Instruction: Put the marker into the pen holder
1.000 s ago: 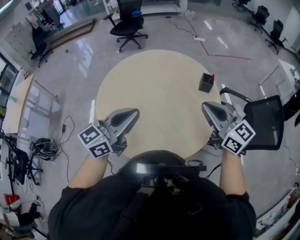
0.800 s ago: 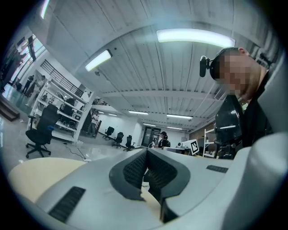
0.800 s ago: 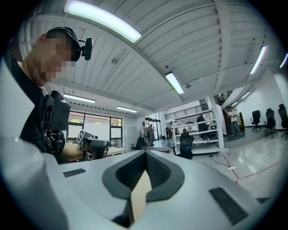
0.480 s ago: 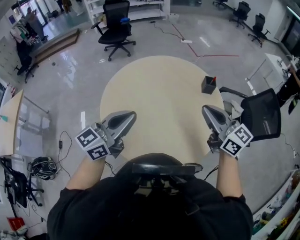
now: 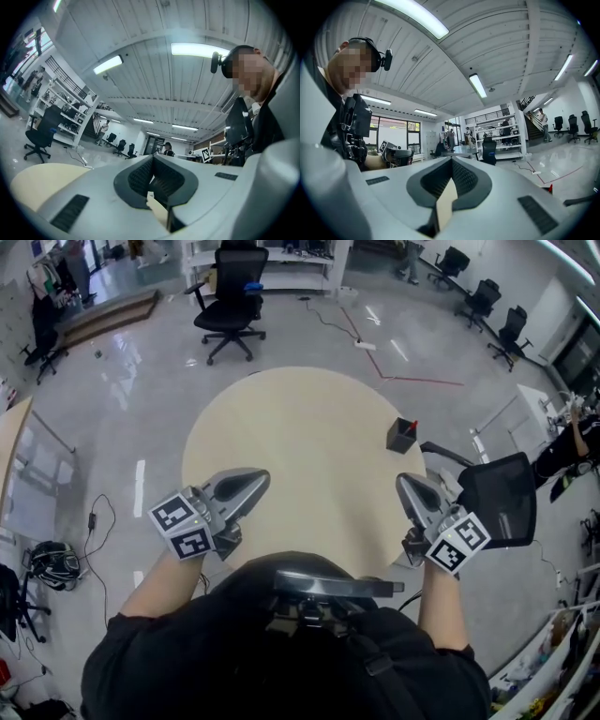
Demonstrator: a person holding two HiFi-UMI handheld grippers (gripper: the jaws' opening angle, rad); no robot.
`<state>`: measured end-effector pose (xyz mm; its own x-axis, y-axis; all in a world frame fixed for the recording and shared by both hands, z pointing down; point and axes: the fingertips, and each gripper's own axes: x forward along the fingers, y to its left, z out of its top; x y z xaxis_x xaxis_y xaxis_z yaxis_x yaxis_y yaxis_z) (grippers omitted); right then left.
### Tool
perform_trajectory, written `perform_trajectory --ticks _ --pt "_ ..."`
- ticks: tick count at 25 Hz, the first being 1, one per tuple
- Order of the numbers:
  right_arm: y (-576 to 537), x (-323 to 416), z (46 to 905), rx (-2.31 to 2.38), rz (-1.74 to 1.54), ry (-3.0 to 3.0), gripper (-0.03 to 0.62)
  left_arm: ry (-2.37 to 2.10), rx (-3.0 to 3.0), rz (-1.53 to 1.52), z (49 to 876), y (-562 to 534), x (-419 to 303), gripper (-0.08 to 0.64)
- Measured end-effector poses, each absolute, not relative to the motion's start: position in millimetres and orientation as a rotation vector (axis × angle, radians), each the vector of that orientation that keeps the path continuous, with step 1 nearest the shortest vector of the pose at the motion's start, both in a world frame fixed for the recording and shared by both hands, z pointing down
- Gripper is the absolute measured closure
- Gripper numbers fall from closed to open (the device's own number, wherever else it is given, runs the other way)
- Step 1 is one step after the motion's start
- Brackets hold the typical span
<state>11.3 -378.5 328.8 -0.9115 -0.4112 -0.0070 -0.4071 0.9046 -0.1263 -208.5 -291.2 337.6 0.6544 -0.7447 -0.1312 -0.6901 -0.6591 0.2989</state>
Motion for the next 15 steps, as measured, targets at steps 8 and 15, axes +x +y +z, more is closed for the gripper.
perform_trajectory --ticks 8,15 --pt "-387 6 325 -0.609 -0.162 3.056 0.591 -1.188 2.645 -0.379 332 -299 -210 0.565" --pt "-391 -7 326 -0.591 -0.159 3.057 0.591 -1.194 2.641 -0.373 333 -303 -222 0.565"
